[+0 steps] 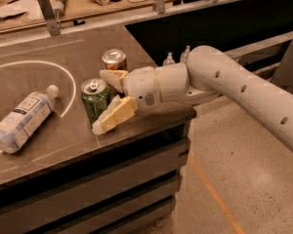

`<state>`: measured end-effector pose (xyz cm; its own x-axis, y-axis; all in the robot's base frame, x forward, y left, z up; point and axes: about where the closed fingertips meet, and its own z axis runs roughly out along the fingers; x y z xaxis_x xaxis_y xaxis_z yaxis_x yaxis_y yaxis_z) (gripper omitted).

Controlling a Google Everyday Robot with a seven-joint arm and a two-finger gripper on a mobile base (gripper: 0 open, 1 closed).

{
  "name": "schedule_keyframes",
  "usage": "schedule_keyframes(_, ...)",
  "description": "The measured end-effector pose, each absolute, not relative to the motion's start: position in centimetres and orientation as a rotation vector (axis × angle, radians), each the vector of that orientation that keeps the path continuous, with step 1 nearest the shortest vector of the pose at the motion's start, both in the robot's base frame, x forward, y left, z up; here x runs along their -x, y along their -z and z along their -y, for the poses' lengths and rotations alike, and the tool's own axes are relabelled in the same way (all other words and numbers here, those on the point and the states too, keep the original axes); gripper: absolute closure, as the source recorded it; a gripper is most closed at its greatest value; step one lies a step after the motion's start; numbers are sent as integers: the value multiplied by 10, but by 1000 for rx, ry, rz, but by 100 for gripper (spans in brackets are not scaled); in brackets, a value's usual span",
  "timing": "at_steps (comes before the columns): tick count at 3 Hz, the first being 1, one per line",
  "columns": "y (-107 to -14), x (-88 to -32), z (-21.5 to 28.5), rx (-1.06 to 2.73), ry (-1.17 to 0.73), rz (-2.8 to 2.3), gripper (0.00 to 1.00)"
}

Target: Place green can upright

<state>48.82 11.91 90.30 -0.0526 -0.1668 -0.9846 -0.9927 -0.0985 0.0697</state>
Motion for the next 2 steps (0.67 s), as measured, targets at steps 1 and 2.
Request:
schedule_keyframes(1, -919, -484, -103, 1418, -1178, -1363, 0)
schedule_keyframes(2, -935, -474, -79, 1427, -1102, -1403, 0)
